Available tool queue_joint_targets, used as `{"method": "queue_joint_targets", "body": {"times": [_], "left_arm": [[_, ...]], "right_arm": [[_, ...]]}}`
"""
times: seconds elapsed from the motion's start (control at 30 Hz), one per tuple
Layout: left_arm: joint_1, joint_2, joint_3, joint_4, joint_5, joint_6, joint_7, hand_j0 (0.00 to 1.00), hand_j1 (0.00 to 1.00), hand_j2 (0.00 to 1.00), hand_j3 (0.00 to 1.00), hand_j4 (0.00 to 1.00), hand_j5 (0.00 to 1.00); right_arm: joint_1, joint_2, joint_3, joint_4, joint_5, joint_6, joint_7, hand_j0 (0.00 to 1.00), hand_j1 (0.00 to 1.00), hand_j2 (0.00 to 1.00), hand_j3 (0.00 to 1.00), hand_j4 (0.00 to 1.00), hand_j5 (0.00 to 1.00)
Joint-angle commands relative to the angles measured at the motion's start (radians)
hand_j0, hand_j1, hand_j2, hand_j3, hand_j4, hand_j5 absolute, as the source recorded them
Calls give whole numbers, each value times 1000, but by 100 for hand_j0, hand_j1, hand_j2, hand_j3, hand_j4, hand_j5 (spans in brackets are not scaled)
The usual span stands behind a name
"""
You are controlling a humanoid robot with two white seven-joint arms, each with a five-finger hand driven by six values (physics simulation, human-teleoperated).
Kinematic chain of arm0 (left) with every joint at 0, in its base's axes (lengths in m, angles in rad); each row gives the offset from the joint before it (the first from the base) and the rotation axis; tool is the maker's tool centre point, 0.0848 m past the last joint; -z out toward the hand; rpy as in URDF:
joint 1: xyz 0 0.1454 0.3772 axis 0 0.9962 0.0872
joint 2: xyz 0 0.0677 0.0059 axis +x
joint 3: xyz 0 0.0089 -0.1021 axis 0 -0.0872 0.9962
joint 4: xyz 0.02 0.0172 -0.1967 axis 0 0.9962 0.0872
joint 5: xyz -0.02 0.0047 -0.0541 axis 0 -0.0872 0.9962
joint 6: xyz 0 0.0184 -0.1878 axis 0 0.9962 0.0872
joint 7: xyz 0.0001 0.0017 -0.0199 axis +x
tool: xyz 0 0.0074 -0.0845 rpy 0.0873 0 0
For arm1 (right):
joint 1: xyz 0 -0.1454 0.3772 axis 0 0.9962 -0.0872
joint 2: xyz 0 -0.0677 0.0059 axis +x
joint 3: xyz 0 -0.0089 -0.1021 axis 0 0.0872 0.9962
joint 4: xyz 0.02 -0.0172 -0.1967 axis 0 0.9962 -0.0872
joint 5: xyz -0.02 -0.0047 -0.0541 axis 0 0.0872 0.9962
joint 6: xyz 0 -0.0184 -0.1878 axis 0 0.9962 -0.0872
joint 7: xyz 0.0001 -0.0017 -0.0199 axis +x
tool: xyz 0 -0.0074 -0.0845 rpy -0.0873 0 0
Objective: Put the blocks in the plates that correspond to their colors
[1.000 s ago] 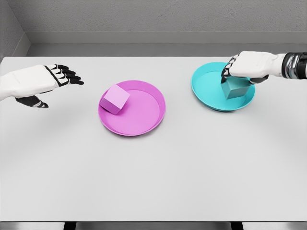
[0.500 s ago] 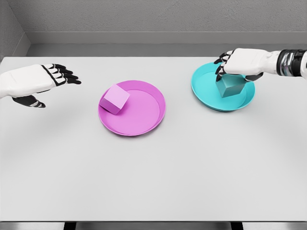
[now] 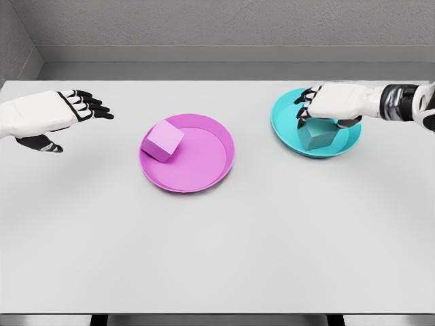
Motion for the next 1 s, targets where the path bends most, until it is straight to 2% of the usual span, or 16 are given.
{"method": "queue_joint_targets", "body": {"times": [0.0, 0.1, 0.33, 0.77, 0.87, 0.97], "left_arm": [[0, 2, 2, -3, 6, 1, 0, 100, 100, 100, 100, 100, 100], [0, 2, 2, -3, 5, 1, 0, 100, 100, 100, 100, 100, 100], [-2, 10, 2, -3, 6, 1, 0, 100, 100, 100, 100, 100, 100], [-2, 11, 2, -7, 6, 1, 0, 100, 100, 100, 100, 100, 100], [0, 13, 8, -10, 6, 1, 0, 100, 100, 100, 100, 100, 100], [0, 19, 8, -15, 6, 1, 0, 100, 100, 100, 100, 100, 100]], "right_arm": [[0, 20, -10, 2, -11, 1, 2, 100, 100, 100, 100, 100, 100], [0, 22, -12, 12, -9, 1, -9, 100, 100, 100, 100, 100, 100], [-2, 19, -91, 118, -8, 1, -5, 100, 100, 100, 100, 100, 100], [25, 46, -90, 107, 0, 1, -9, 100, 100, 100, 100, 100, 100], [21, 37, -96, 110, -1, 1, -9, 100, 100, 100, 100, 100, 100], [20, -3, -99, 103, -12, 1, -10, 100, 100, 100, 100, 100, 100]]}}
